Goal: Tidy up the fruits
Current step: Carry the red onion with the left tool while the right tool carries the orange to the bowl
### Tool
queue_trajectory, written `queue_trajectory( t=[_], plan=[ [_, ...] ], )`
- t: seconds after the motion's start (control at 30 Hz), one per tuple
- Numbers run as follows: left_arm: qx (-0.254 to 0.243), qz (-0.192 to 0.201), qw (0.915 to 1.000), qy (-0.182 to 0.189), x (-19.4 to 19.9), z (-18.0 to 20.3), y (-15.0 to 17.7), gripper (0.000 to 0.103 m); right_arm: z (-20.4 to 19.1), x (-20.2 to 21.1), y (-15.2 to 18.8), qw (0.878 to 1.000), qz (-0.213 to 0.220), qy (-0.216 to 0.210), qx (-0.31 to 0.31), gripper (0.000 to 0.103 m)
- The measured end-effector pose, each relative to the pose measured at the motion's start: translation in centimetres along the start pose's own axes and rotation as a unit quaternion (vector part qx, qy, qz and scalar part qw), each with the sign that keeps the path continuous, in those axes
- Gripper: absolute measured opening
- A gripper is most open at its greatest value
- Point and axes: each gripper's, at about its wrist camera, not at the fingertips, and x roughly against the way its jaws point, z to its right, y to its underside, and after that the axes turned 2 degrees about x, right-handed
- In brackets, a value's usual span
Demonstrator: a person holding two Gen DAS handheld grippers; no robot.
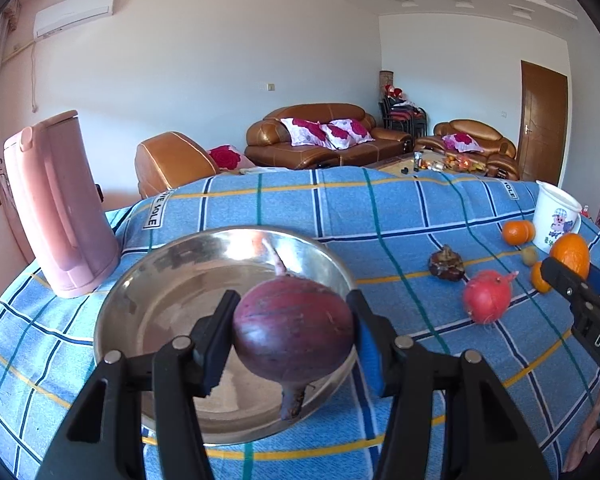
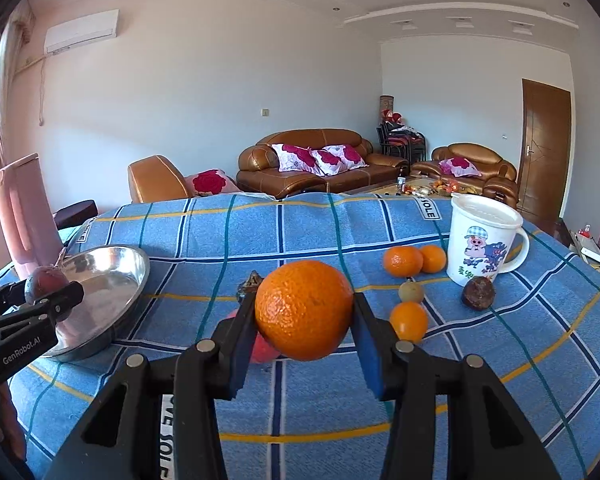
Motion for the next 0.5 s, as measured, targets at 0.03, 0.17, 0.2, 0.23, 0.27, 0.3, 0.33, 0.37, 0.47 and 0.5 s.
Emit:
queue_trajectory(
  t=[0.03, 0.17, 0.2, 0.23, 0.27, 0.3, 0.33, 0.37, 0.47, 0.5],
  plan=[
    [0.0, 0.0, 1.0, -0.003, 0.0, -0.4, 0.1, 0.056, -0.7, -0.1, 0.0, 1.0, -0.003, -0.003, 0.001, 0.048],
    [0.004, 0.0, 0.9999, -0.013, 0.0, -1.9, 0.1, 0.056, -3.5, -0.4, 0.0, 1.0, -0.008, -0.019, 0.009, 0.048],
    [0.006, 0.0, 0.9999, -0.015, -0.1, -2.4, 0.1, 0.056, -4.2, -0.5, 0.0, 1.0, -0.008, -0.024, 0.013, 0.048],
    [0.008, 0.0, 0.9998, -0.018, -0.1, -2.8, 0.1, 0.056, -5.0, -0.5, 0.0, 0.999, -0.009, -0.029, 0.016, 0.048],
    [0.01, 0.0, 0.9997, -0.02, -0.2, -3.2, 0.1, 0.056, -5.8, -0.6, 0.0, 0.999, -0.01, -0.034, 0.019, 0.048],
    [0.012, 0.0, 0.9997, -0.024, -0.2, -3.6, 0.1, 0.056, -6.6, -0.6, 0.1, 0.999, -0.012, -0.039, 0.024, 0.048],
    [0.013, 0.0, 0.9995, -0.027, -0.2, -4.0, 0.1, 0.056, -7.3, -0.7, 0.0, 0.999, -0.013, -0.044, 0.028, 0.048],
    [0.015, -0.001, 0.9994, -0.03, -0.3, -4.4, 0.1, 0.056, -8.1, -0.9, 0.0, 0.998, -0.013, -0.049, 0.032, 0.048],
    [0.02, -0.003, 0.9991, -0.038, -0.3, -5.7, 0.2, 0.056, -10.3, -1.2, 0.0, 0.997, -0.015, -0.063, 0.041, 0.048],
    [0.023, -0.004, 0.9989, -0.04, -0.4, -6.2, 0.2, 0.056, -10.9, -1.4, -0.1, 0.997, -0.015, -0.068, 0.043, 0.048]
  ],
)
